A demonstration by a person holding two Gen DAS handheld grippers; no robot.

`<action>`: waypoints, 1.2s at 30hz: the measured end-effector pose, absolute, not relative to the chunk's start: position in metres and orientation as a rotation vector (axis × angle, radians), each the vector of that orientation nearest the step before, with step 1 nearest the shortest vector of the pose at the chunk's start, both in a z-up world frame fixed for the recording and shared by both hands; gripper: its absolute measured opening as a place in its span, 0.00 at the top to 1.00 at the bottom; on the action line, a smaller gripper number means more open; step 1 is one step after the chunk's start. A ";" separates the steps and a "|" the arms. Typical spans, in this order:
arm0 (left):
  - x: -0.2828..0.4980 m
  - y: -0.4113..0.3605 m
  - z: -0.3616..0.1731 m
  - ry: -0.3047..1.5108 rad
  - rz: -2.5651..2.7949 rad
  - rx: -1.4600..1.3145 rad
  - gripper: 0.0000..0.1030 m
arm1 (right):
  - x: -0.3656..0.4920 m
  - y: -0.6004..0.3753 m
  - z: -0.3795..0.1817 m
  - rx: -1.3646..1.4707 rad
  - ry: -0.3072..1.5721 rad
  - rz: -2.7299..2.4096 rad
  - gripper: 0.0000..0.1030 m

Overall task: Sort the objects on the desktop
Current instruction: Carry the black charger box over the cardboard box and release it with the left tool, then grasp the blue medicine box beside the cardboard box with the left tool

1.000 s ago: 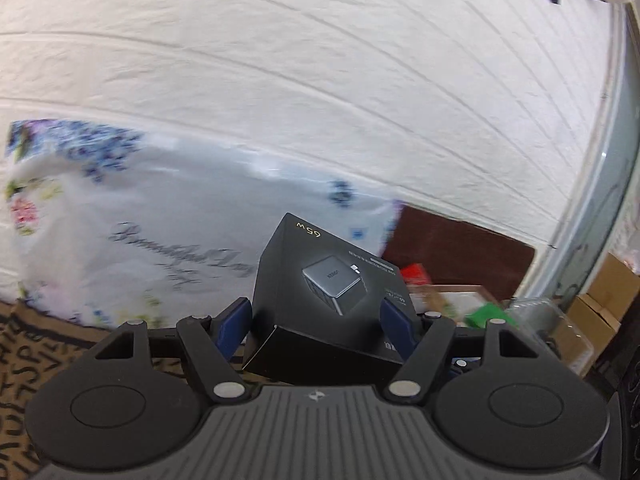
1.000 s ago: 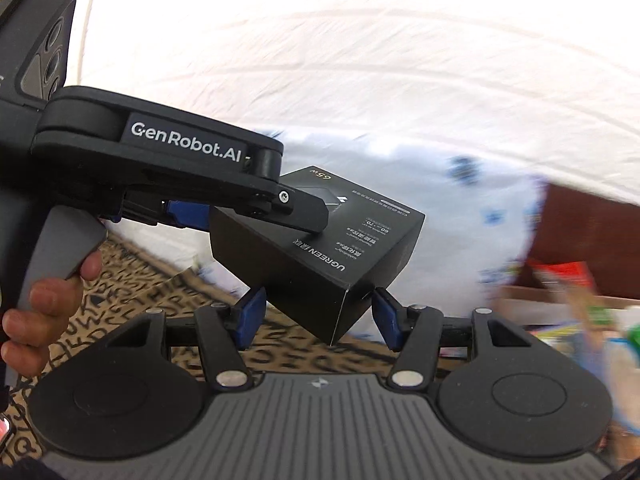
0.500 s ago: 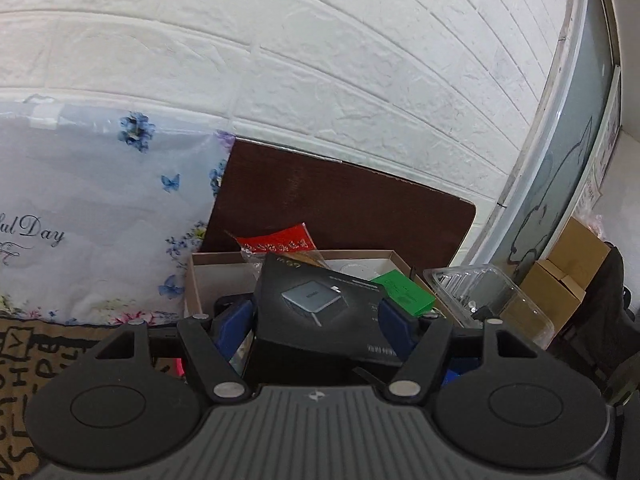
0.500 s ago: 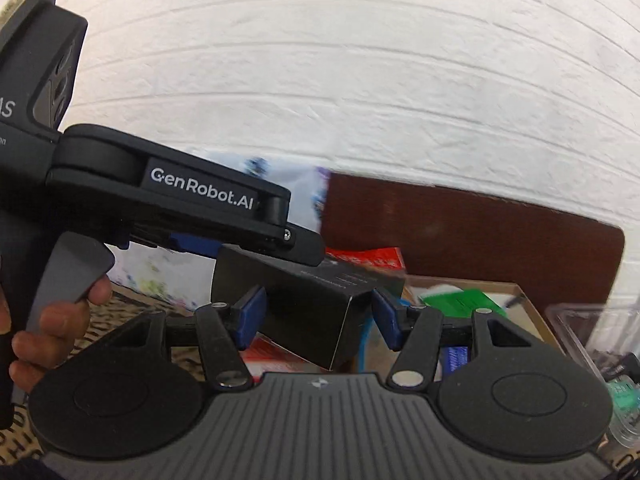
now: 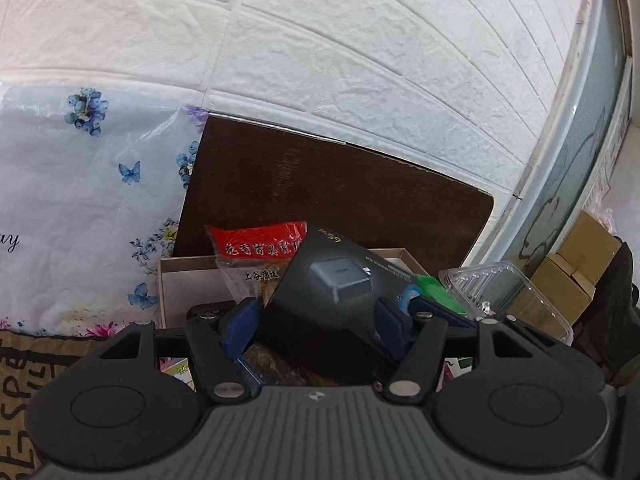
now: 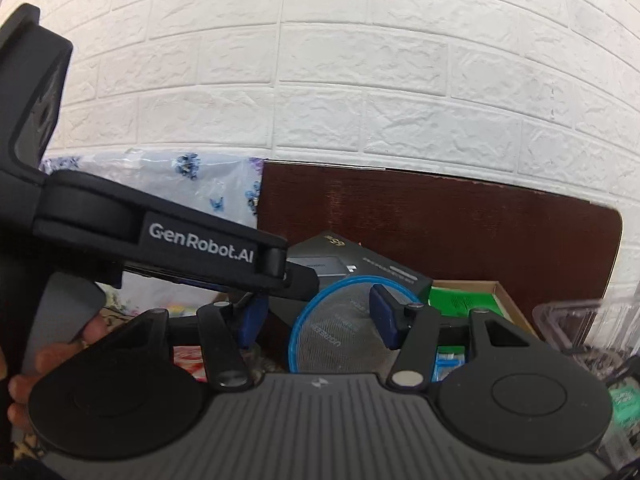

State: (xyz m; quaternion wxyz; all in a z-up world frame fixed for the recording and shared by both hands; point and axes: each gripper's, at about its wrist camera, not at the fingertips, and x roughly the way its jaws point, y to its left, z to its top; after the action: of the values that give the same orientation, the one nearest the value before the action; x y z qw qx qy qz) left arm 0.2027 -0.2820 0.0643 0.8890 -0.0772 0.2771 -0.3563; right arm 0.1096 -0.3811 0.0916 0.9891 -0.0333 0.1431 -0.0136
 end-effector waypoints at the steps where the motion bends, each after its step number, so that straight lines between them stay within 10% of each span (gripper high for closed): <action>1: 0.203 -0.280 0.065 0.580 -0.743 -0.165 0.29 | 0.116 -0.382 0.091 -0.077 0.301 -0.038 0.47; 9: 0.182 -0.257 0.078 0.529 -0.757 -0.152 0.07 | 0.121 -0.382 0.096 -0.098 0.298 -0.068 0.27; 36: 0.037 -0.307 -0.041 0.687 -0.948 0.026 0.10 | -0.057 -0.408 -0.012 -0.126 0.552 -0.013 0.23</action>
State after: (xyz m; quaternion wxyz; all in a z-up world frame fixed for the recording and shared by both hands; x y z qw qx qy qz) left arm 0.0372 -0.3074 -0.0410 0.8334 0.0124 0.3244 -0.4472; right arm -0.0572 -0.4083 -0.0122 0.9602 -0.0622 0.2723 -0.0062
